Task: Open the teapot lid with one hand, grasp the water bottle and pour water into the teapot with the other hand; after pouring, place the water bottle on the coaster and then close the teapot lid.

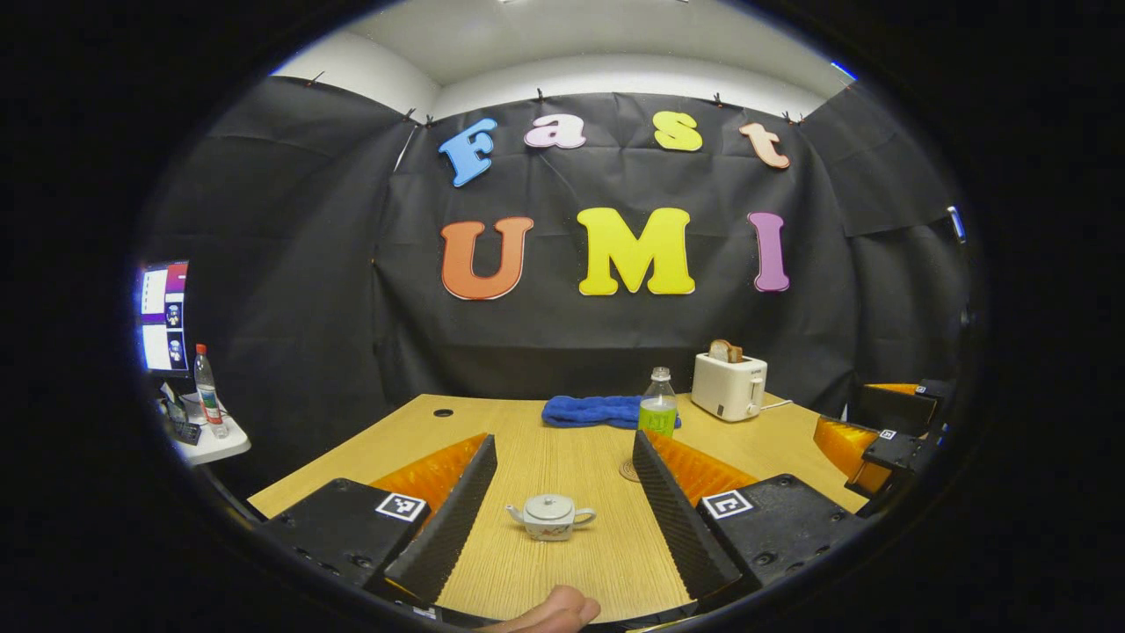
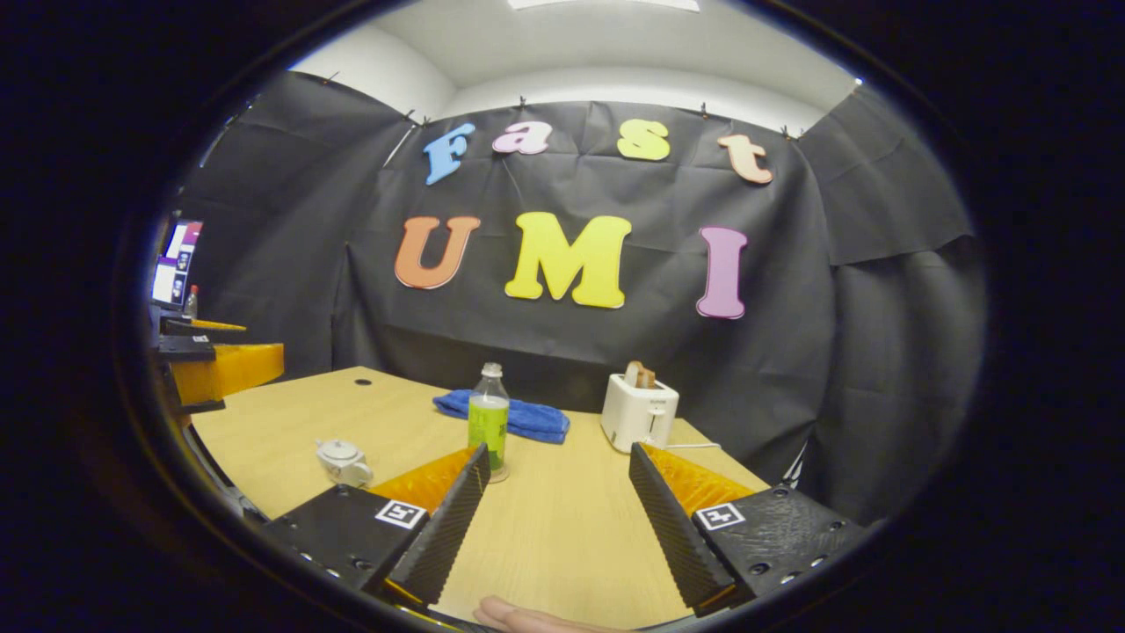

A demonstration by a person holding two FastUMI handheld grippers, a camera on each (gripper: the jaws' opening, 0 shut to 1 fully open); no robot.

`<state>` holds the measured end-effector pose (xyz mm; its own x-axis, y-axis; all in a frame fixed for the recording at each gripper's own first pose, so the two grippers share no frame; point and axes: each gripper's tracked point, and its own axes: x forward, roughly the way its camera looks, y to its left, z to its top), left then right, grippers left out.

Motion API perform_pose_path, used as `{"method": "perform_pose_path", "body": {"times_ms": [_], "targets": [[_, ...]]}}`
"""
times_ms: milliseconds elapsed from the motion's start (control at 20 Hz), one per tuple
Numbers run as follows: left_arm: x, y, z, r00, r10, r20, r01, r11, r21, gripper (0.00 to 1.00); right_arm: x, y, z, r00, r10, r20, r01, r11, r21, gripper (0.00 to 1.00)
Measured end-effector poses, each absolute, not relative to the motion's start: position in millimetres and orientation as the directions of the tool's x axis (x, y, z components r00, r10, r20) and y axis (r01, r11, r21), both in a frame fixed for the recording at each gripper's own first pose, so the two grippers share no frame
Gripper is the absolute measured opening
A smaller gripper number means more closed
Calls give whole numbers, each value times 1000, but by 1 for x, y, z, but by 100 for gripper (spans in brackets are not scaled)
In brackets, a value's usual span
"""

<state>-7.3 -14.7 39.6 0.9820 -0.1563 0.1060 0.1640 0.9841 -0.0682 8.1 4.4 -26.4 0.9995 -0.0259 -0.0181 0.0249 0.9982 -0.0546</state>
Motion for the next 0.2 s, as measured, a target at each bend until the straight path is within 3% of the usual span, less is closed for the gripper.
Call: {"method": "perform_pose_path", "body": {"times_ms": [200], "targets": [[-11, -17, 44, 981, -157, 118, 165, 984, -66, 98, 5, -2, -21, 999, -42, 1, 42, 997, -58, 95]]}}
